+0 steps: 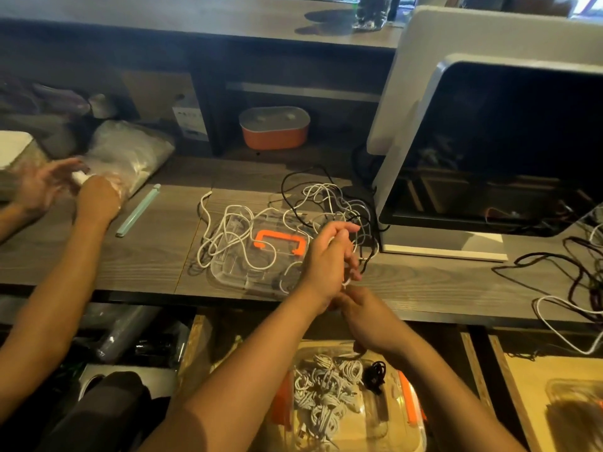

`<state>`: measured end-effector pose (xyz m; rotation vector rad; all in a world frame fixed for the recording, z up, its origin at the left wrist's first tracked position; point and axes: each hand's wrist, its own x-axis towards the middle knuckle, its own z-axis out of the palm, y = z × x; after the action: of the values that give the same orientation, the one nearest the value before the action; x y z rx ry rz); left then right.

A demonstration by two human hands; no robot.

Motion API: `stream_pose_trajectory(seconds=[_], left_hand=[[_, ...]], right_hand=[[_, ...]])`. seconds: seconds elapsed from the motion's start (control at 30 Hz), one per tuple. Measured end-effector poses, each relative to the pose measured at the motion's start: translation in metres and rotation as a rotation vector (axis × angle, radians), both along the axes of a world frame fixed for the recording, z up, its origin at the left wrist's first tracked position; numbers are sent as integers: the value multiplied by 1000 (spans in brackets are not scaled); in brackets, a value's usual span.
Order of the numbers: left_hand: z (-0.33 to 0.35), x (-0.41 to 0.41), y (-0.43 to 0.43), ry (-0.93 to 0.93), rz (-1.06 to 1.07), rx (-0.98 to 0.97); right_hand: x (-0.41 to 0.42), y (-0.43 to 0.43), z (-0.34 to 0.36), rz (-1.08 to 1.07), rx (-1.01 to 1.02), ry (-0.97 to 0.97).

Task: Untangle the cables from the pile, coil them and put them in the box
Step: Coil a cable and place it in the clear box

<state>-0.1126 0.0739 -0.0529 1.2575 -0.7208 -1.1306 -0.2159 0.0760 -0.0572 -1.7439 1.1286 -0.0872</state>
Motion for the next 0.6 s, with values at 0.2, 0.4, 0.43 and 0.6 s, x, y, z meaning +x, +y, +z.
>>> stream_pose_trajectory(seconds=[0.2, 0.4, 0.43, 0.6], left_hand=[[-25, 17, -9, -1109, 44, -82], [-22, 30, -9, -1228, -260, 80], [-23, 34, -7, -1206, -349, 111], [-25, 53, 5, -915, -631, 228]], right_hand=[[3, 2, 11, 77, 15, -28], [-16, -14, 27, 61, 76, 67], [-22, -18, 31, 87, 96, 81], [-40, -36, 45, -68, -48, 20]])
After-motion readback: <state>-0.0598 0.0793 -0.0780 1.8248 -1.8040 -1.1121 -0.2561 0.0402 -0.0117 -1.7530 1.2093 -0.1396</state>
